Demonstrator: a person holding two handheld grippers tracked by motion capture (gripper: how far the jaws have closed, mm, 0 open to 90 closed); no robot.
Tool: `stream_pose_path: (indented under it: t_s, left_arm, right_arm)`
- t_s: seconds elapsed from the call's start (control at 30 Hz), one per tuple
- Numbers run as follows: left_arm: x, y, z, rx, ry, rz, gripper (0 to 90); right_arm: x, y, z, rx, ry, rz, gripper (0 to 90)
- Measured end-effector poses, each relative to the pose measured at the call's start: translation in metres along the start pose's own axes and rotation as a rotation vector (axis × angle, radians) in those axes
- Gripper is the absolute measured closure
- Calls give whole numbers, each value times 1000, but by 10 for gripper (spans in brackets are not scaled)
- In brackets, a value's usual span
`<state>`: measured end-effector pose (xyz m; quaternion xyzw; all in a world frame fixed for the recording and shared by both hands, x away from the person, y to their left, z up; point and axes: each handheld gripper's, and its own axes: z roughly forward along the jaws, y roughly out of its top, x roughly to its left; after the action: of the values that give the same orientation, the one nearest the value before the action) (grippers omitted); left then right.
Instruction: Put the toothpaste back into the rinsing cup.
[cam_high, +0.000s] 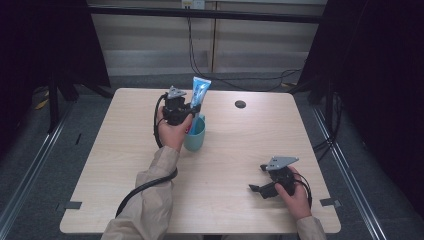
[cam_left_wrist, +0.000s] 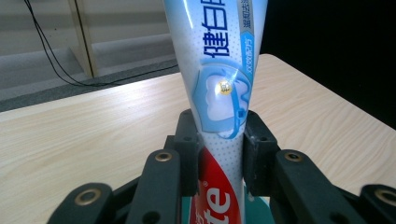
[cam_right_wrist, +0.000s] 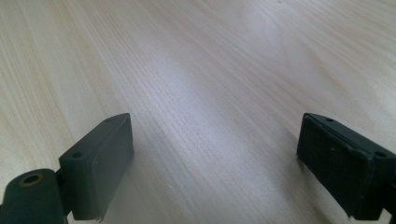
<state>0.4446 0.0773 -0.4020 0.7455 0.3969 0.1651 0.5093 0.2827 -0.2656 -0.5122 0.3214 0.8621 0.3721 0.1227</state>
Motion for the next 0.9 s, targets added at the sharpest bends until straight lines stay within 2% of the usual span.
stream_pose_path:
  t_s: [0.63, 0.9]
  left_arm:
    - [-3, -13, -1, 34, 0, 10, 705]
    - [-1, -18, -1, 47, -4, -1, 702]
  right_arm:
    - [0, 0, 0, -1, 0, 0, 104]
    - [0, 0, 0, -1, 0, -2, 104]
